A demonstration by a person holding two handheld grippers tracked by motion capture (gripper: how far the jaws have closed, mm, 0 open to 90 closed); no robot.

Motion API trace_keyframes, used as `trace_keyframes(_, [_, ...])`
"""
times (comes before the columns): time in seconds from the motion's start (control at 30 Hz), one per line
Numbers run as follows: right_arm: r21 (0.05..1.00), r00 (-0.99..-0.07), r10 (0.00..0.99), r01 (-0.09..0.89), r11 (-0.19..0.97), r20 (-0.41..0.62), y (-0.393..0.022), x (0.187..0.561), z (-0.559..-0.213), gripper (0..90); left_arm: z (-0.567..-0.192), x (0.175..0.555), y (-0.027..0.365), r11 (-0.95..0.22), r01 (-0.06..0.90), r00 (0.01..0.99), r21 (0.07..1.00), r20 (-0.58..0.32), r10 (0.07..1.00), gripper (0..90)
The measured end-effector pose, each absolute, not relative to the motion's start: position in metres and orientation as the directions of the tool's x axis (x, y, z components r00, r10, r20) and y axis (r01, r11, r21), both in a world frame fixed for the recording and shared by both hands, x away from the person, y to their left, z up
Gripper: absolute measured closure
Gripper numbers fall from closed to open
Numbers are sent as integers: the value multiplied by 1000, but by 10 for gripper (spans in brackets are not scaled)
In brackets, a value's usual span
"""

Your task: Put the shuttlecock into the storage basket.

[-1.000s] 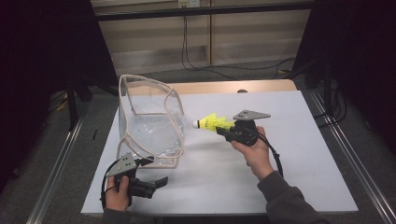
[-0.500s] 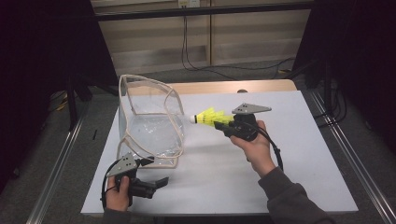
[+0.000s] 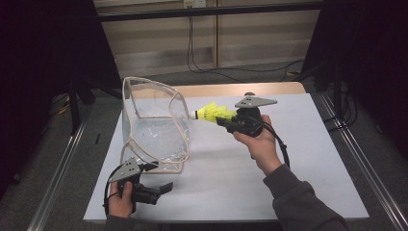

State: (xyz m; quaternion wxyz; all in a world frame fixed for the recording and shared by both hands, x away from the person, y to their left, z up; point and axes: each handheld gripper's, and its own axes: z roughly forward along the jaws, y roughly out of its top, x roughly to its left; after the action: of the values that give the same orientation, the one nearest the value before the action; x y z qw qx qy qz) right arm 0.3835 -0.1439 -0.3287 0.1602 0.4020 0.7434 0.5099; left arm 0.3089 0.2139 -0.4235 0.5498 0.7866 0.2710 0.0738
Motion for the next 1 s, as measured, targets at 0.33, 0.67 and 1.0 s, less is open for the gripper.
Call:
trace_keyframes(0.33, [890,-633,753,430,151,178,-135,386,-317,851,-424,311,214,-251,347,843,904,-183,506,31])
trace_keyframes(0.67, [889,-636,751,431,154,178,-128,388,-313,851,-423,311,214,-254,344,845,904,-180,504,31])
trace_keyframes(1.0, [891,-643,746,425,156,176,-117,387,-303,851,-422,309,214,-252,342,846,905,-179,503,31])
